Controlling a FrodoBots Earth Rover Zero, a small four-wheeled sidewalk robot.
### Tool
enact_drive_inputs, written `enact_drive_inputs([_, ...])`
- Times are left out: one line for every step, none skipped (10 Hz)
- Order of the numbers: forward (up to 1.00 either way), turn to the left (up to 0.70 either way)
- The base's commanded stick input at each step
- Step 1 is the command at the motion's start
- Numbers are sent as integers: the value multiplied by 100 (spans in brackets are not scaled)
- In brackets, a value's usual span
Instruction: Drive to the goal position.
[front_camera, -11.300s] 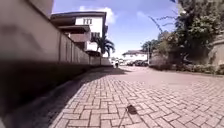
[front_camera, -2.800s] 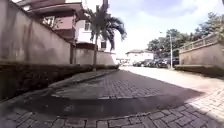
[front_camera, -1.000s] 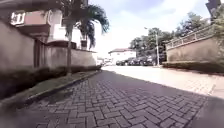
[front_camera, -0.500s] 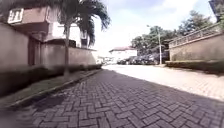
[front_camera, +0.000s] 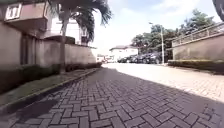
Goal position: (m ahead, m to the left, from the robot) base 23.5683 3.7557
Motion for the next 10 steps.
enact_drive_inputs([69, 3])
enact_drive_inputs([69, 3])
enact_drive_inputs([69, 3])
enact_drive_inputs([69, 3])
enact_drive_inputs([69, 3])
enact_drive_inputs([69, 3])
enact_drive_inputs([69, 3])
enact_drive_inputs([69, 3])
enact_drive_inputs([69, 3])
enact_drive_inputs([69, 3])
